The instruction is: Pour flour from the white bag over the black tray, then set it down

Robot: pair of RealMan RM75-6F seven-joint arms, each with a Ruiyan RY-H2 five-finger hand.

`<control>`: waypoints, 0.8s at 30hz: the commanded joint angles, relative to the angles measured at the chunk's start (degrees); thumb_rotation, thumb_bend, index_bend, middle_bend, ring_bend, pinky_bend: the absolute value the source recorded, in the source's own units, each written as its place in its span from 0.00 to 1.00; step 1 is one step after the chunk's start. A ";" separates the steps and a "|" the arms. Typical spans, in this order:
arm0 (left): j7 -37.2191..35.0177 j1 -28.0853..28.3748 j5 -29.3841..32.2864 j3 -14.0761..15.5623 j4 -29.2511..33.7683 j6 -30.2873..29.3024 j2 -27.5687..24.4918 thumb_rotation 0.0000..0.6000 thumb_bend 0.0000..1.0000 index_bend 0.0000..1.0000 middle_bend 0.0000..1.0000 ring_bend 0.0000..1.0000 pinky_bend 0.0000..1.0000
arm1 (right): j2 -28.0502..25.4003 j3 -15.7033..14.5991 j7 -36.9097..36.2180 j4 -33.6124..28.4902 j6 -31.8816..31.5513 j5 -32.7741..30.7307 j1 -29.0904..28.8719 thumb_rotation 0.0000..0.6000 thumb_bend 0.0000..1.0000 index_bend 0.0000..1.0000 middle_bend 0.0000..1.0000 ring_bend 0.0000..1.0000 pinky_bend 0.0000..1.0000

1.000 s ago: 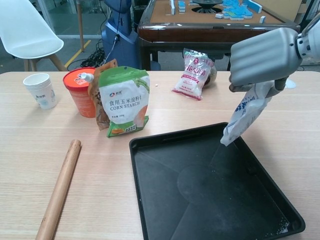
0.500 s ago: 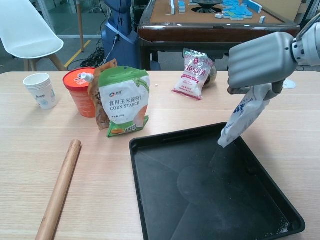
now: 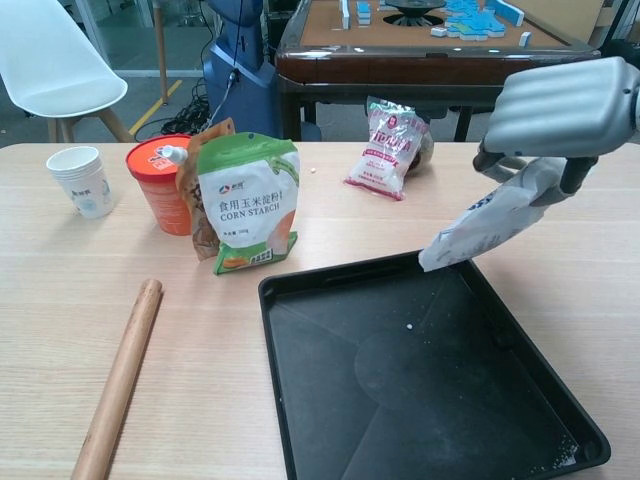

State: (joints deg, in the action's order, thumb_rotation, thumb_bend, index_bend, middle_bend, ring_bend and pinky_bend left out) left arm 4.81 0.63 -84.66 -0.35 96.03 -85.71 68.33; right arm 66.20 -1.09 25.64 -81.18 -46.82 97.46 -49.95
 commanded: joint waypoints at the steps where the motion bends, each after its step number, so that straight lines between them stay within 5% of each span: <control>1: 0.36 0.06 -0.16 -0.02 0.33 -0.11 -0.01 1.00 0.25 0.00 0.00 0.08 0.06 | 3.22 -0.53 -6.86 4.37 -7.11 -0.39 4.56 1.00 0.61 1.00 0.89 0.84 0.89; 16: 1.85 0.31 -0.79 0.20 2.01 -0.12 -0.50 1.00 0.25 0.00 0.00 0.08 0.06 | 13.67 -1.39 -30.93 20.24 -24.05 -3.40 17.20 1.00 0.61 1.00 0.89 0.84 0.89; 24: 2.33 0.51 -1.16 0.24 2.61 -0.12 -0.53 1.00 0.25 0.00 0.00 0.08 0.06 | 21.46 0.56 -47.32 30.77 -31.27 -5.77 22.25 1.00 0.61 1.00 0.89 0.84 0.89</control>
State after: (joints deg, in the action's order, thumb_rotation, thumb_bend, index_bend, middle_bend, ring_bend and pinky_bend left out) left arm 7.13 1.14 -85.82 -0.12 98.64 -85.84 67.80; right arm 84.35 -1.44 -16.62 -53.89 -75.13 92.86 -29.95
